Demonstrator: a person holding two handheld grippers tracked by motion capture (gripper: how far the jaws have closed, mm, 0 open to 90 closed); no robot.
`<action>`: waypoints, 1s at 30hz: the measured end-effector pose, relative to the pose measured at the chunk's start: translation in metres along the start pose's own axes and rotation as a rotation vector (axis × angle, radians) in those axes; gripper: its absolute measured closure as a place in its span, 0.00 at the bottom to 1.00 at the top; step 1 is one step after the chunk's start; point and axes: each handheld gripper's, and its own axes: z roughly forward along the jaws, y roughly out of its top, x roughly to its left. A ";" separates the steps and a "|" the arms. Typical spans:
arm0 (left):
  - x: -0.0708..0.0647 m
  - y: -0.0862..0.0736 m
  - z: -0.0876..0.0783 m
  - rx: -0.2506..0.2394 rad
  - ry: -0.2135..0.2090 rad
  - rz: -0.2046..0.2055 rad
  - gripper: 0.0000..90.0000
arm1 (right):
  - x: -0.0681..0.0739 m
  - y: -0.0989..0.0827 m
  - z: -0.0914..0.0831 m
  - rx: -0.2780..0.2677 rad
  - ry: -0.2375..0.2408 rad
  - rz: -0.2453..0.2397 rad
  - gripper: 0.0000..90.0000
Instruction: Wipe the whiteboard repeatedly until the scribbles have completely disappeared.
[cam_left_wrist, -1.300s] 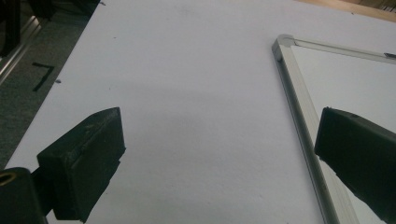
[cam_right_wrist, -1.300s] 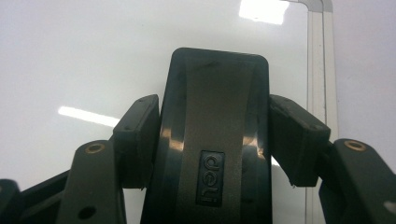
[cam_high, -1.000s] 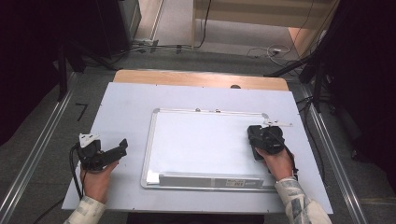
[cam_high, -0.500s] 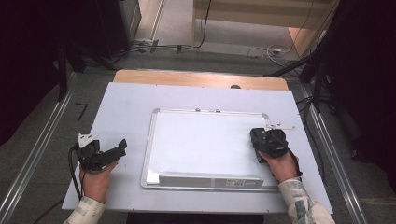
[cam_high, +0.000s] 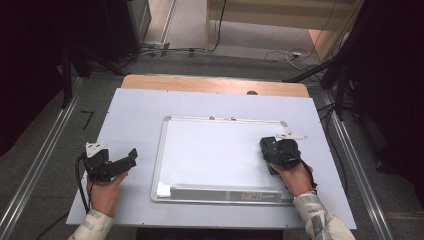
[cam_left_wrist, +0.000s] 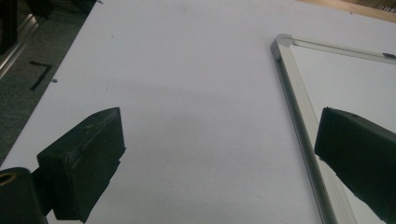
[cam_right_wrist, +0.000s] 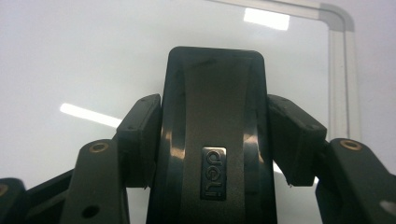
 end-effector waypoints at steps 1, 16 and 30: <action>0.000 0.000 0.000 0.000 0.001 -0.001 0.02 | -0.002 0.001 0.001 -0.001 -0.007 0.005 0.42; -0.001 0.000 0.000 0.002 0.004 0.001 0.02 | 0.005 -0.003 -0.002 -0.003 -0.011 -0.033 0.42; -0.001 0.001 0.000 -0.001 0.001 0.000 0.02 | 0.010 -0.007 -0.006 -0.006 -0.012 -0.051 0.42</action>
